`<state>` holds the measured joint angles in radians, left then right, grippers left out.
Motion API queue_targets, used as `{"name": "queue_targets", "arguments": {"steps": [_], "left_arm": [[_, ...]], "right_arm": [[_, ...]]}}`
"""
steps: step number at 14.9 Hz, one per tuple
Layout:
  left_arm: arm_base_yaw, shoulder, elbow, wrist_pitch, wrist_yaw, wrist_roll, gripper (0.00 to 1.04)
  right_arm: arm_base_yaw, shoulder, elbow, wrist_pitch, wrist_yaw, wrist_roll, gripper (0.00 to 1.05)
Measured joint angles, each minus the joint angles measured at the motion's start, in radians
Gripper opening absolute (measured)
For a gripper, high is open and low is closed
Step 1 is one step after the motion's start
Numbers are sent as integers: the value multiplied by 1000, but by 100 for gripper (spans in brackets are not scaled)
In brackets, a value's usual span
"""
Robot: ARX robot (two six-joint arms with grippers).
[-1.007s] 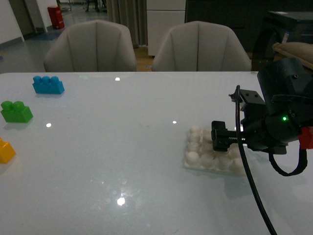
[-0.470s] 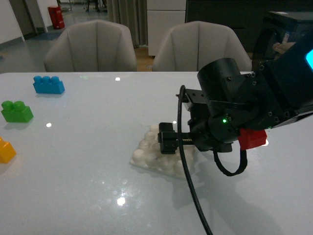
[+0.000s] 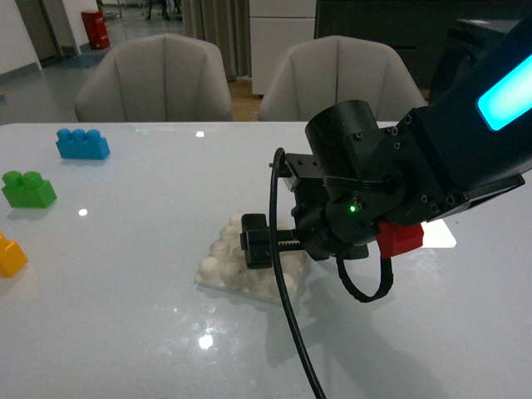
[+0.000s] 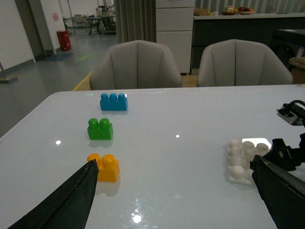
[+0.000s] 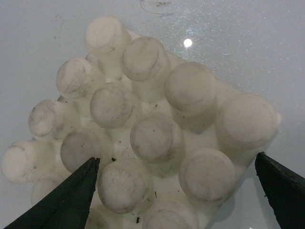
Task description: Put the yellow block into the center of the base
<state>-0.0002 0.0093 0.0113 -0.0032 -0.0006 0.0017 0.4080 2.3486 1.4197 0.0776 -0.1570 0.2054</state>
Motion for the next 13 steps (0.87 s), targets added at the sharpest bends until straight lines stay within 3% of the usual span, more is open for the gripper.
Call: {"name": "queue_targets", "arguments": {"steps": [5,9,13], "left_arm": [[0,0,0,0,0,0,98],[0,0,0,0,0,0,98],[0,0,0,0,0,0,98]], "right_arm": [[-31,-69,-66,43,-35,1,98],[-150,-268,-133,97,-90,39,98],[-283,-528,-356,263,-101,148,98]]}}
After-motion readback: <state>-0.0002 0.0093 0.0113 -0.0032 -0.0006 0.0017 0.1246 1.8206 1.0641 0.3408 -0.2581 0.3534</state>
